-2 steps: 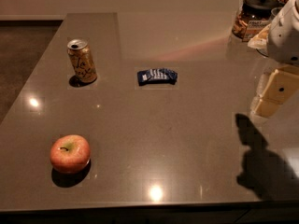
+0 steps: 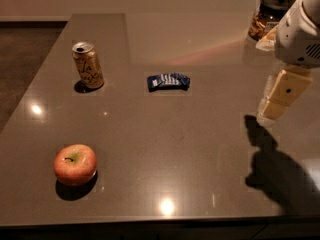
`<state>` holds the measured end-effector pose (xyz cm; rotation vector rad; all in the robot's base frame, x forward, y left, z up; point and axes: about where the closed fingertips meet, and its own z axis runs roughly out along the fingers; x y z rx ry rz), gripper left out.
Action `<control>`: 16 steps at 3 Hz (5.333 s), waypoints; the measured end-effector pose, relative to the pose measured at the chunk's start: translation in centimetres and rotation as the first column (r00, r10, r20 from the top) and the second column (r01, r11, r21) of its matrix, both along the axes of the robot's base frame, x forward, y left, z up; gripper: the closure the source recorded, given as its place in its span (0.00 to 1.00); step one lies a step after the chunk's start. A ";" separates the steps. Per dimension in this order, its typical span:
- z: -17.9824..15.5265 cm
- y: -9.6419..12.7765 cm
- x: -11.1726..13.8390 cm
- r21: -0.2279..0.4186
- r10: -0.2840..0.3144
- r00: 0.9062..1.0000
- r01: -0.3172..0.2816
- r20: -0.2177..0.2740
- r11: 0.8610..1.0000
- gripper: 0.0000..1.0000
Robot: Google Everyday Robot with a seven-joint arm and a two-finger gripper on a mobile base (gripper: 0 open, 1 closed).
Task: Move rxbar blueberry near apple
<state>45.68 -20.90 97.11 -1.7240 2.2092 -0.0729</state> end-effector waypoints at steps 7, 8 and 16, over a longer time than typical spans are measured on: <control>-12.5 12.8 19.6 0.198 0.150 0.978 -0.119 -0.147 0.973 0.00; -13.7 14.6 20.4 0.203 0.168 0.972 -0.133 -0.163 0.970 0.00; -7.2 23.7 2.1 0.460 0.452 0.862 -0.314 -0.228 0.831 1.00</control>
Offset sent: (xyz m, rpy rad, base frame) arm 0.0882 0.0523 -0.0436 0.1206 0.0275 0.0983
